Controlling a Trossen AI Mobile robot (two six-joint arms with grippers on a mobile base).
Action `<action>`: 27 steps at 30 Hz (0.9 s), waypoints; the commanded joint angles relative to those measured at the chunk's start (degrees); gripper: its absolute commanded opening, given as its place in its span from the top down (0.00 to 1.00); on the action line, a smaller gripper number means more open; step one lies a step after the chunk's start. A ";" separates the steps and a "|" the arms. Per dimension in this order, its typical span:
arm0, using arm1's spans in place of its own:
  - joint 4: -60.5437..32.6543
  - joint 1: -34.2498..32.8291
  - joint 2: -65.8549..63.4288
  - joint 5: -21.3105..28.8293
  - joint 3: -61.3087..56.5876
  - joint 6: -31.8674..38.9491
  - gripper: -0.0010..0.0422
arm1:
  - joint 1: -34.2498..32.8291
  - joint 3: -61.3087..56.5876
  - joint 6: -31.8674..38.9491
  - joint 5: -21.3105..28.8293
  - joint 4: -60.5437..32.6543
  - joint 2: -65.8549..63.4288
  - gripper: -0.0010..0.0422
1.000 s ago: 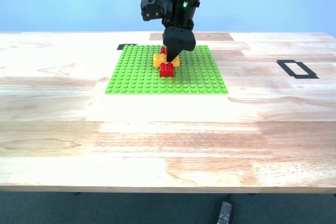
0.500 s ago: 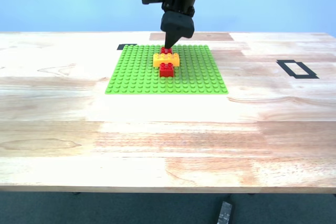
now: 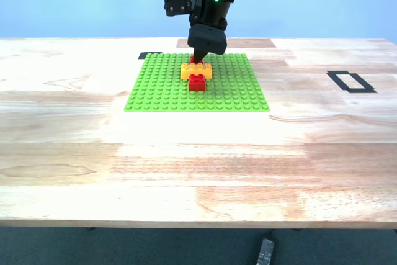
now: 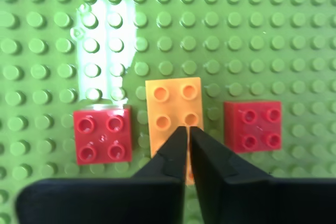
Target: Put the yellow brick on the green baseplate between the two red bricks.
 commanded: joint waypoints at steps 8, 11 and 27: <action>-0.20 0.02 0.02 -0.04 0.02 0.02 0.98 | 0.04 -0.11 0.90 0.02 1.03 3.19 0.96; -0.37 0.02 0.02 -0.07 0.02 0.02 0.98 | 0.02 -0.24 0.81 0.04 1.09 3.78 0.96; -0.42 0.02 0.02 -0.02 0.02 0.04 0.98 | -0.07 -1.62 0.55 -0.04 1.49 3.28 0.96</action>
